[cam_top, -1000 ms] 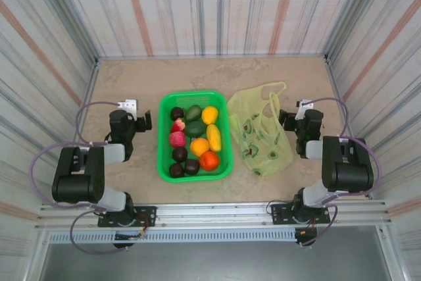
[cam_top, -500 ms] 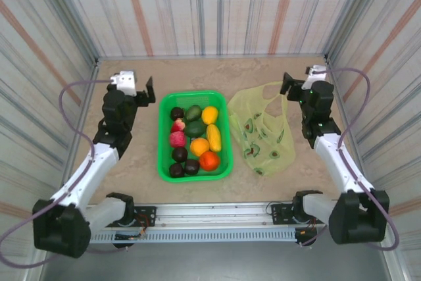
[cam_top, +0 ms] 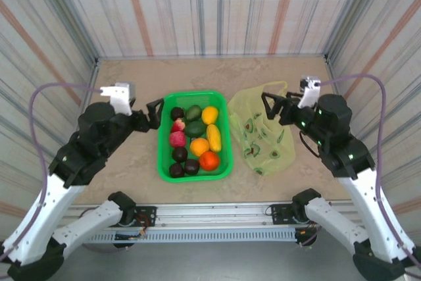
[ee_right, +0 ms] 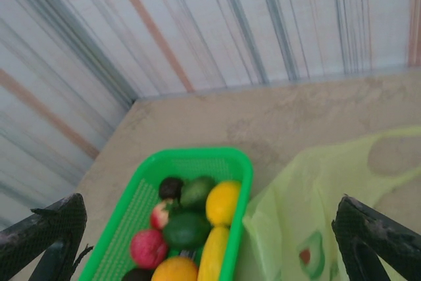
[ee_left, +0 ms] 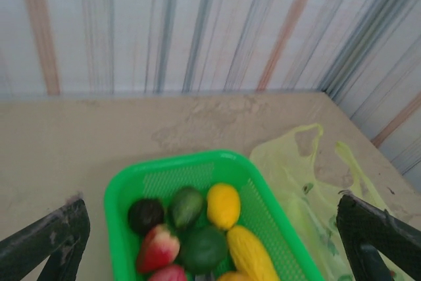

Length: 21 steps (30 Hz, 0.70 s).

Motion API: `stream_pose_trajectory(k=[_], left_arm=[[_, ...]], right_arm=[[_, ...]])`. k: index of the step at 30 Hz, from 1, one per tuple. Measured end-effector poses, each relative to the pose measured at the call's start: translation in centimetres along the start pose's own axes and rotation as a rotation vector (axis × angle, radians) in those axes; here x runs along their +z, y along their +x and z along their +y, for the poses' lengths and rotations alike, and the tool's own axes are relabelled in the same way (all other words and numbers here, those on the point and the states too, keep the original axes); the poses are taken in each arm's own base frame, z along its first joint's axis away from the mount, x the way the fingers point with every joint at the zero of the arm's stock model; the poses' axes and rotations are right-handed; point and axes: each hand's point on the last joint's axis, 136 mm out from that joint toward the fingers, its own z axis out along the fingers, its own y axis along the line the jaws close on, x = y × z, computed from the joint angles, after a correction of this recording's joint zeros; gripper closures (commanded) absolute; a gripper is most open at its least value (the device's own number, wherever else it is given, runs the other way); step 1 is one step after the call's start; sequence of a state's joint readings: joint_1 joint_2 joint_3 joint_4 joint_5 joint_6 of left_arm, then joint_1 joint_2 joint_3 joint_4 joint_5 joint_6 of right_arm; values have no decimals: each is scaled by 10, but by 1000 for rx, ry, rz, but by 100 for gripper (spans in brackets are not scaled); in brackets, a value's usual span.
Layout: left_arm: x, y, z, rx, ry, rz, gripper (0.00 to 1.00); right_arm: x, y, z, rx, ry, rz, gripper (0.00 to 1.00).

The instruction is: Place the fake fruits into the plastic bag and tie a complex knot

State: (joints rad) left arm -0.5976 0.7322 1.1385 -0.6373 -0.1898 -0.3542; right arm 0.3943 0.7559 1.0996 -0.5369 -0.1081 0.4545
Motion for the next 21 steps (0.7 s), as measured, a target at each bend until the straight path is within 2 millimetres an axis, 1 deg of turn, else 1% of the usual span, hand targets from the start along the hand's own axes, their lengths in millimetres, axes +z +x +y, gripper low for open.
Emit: stream_pose_trajectory(k=[1, 3, 4, 6, 7, 8, 9, 10, 11, 12, 13, 15, 16, 18, 21], left_arm=[[-5, 14, 4, -24, 2, 40, 1], [-16, 33, 2, -52, 41, 101, 1], [-20, 42, 0, -63, 61, 130, 1], [-23, 60, 0, -81, 79, 188, 1], [-24, 72, 2, -88, 77, 225, 2], [-24, 85, 4, -93, 71, 269, 2], [-23, 96, 6, -96, 65, 308, 3], [-22, 109, 9, -101, 51, 354, 3], [-20, 123, 13, -107, 31, 402, 4], [-18, 135, 17, -111, 12, 442, 4], [-16, 147, 21, -115, -11, 488, 4], [-13, 163, 26, -122, -49, 554, 3], [-10, 167, 28, -128, -64, 570, 3], [-4, 172, 32, -155, -87, 586, 3], [7, 178, 43, -242, -123, 610, 4]], right_arm=[[0, 8, -5, 29, 5, 41, 1], [9, 25, -8, 68, 10, 136, 1], [17, 36, -6, 75, 2, 192, 4], [30, 65, 0, 78, -16, 312, 19], [35, 84, 5, 73, -25, 388, 29], [38, 103, 10, 64, -33, 467, 35], [40, 117, 15, 51, -39, 524, 39], [42, 136, 23, 15, -52, 593, 43], [44, 155, 32, -31, -65, 661, 43], [43, 170, 39, -70, -74, 708, 41], [42, 191, 49, -137, -91, 770, 36], [36, 220, 63, -248, -122, 853, 28], [34, 234, 69, -312, -135, 886, 26], [31, 254, 79, -416, -160, 939, 22], [32, 276, 98, -561, -213, 985, 19]])
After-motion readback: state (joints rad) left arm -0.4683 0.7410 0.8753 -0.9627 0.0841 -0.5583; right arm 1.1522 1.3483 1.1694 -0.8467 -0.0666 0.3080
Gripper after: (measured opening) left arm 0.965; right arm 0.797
